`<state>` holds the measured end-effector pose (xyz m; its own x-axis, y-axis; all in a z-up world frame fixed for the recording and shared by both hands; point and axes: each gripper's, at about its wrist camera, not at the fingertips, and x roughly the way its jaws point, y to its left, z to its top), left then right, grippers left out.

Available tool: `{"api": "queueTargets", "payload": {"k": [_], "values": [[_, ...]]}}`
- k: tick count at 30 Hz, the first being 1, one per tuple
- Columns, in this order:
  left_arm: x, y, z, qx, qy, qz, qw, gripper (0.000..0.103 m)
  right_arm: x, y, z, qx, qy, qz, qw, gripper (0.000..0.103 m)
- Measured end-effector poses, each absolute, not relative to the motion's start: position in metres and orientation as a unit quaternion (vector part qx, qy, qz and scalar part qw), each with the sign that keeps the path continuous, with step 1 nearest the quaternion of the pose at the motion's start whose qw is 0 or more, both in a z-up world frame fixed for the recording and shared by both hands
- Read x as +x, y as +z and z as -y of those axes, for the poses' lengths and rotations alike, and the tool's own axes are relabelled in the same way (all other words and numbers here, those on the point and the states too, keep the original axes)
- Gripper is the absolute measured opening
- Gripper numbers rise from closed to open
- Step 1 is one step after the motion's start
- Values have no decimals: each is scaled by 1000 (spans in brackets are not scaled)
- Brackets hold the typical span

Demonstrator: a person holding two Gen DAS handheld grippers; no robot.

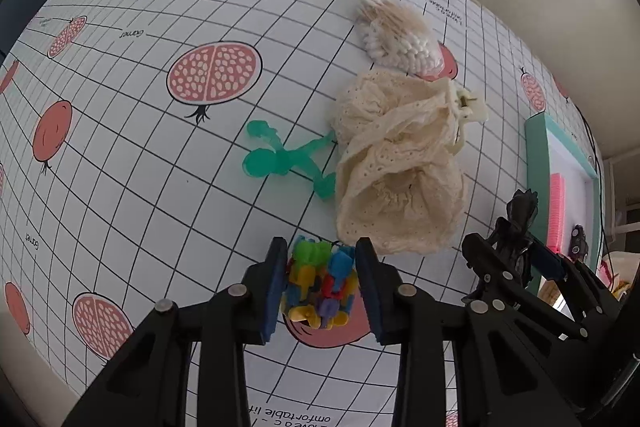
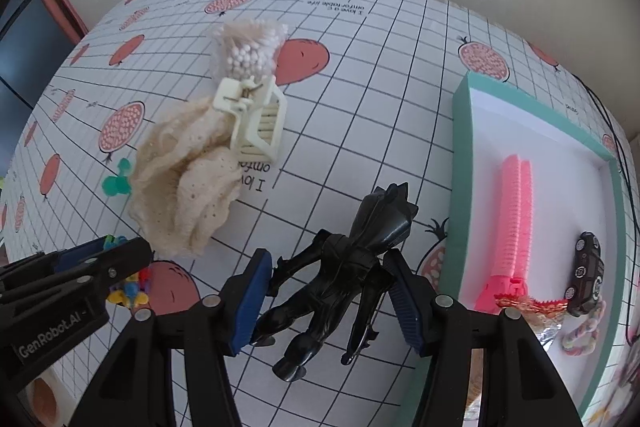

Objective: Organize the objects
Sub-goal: 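Grasp the black action figure with the right gripper while the left grasps the colourful block toy, then carry the black figure and block toy over the tray with both grippers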

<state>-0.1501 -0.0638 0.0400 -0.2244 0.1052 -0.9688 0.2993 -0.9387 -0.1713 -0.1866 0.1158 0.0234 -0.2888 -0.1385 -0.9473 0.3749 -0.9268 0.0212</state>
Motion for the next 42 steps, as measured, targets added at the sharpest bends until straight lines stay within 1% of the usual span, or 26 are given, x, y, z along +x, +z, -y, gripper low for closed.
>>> {"api": "queueTargets", "payload": {"k": [10, 12, 13, 21, 23, 30, 33, 34, 35, 37, 42], "values": [[-163, 59, 62, 599, -780, -172, 56, 26, -180, 56, -117, 551, -812, -90, 169, 61], [-164, 62, 62, 596, -783, -172, 55, 15, -179, 60, -117, 547, -815, -88, 170, 61], [-160, 58, 61, 594, -784, -172, 56, 12, -178, 62, -117, 546, -816, -87, 171, 61], [-161, 48, 57, 598, -779, -180, 58, 12, -179, 62, -116, 546, -815, -88, 172, 61], [-157, 53, 60, 594, -780, -186, 58, 12, -179, 63, -116, 546, -815, -87, 173, 61], [-156, 57, 58, 596, -783, -171, 47, 12, -179, 64, -118, 546, -816, -86, 172, 61], [-156, 55, 57, 600, -780, -170, 50, 16, -179, 66, -120, 546, -815, -89, 172, 61], [-156, 54, 57, 602, -779, -170, 51, 25, -179, 66, -121, 546, -815, -90, 172, 61], [-155, 54, 56, 602, -778, -172, 51, 37, -179, 67, -122, 546, -815, -91, 171, 61], [-155, 54, 56, 599, -779, -177, 50, 46, -179, 67, -123, 547, -815, -91, 170, 61], [-154, 48, 47, 610, -775, -159, 45, 48, -177, 71, -127, 546, -815, -94, 170, 61]]}}
